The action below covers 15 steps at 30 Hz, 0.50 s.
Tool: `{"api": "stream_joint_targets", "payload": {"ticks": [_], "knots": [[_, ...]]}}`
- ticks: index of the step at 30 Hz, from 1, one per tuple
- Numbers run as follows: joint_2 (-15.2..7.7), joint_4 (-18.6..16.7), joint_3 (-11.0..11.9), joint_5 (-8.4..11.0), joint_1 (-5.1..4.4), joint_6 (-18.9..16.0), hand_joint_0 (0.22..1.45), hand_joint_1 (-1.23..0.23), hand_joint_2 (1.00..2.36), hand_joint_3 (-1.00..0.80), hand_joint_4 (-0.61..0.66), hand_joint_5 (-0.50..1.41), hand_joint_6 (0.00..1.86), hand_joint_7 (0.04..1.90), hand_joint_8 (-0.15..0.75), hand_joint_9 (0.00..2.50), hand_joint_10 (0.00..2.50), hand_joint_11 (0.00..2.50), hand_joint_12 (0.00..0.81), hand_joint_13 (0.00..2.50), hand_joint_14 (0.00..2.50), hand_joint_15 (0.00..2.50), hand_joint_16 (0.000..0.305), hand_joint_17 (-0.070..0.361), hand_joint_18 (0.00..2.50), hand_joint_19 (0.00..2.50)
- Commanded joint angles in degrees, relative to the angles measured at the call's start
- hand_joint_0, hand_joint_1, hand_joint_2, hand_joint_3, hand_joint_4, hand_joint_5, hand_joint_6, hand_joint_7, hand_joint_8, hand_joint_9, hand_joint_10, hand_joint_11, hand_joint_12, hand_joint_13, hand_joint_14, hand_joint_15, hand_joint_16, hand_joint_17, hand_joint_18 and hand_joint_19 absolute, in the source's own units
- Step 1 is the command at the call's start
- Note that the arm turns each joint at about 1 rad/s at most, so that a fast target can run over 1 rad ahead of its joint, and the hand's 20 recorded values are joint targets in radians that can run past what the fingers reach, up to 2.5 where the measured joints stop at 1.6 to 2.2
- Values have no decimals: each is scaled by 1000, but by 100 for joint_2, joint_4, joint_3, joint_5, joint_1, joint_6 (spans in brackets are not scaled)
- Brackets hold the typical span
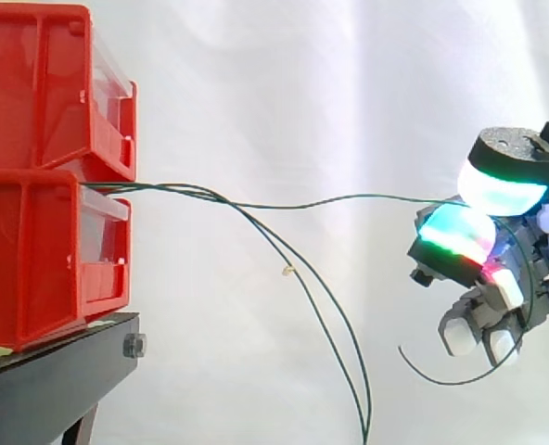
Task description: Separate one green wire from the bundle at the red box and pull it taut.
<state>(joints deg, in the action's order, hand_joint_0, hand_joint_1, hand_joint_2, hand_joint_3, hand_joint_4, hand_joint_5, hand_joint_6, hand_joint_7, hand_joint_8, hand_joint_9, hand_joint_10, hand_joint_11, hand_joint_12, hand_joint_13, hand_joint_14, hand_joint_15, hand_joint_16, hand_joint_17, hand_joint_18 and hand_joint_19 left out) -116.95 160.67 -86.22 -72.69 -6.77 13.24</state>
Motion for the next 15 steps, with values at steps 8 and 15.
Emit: {"api": "stream_joint_targets", "payload": {"ticks": [8, 15], "knots": [[-4, 0, 9, 0, 0, 3, 585, -781, 1023, -87, -11, -89, 880, 1085, 269, 1144, 20, 532, 368, 770, 17, 443, 55, 123, 707, 567], [5, 0, 0, 0, 0, 3, 580, -772, 1023, -82, -2, -90, 882, 1052, 280, 1173, 22, 549, 366, 804, 17, 452, 54, 122, 724, 559]]}}
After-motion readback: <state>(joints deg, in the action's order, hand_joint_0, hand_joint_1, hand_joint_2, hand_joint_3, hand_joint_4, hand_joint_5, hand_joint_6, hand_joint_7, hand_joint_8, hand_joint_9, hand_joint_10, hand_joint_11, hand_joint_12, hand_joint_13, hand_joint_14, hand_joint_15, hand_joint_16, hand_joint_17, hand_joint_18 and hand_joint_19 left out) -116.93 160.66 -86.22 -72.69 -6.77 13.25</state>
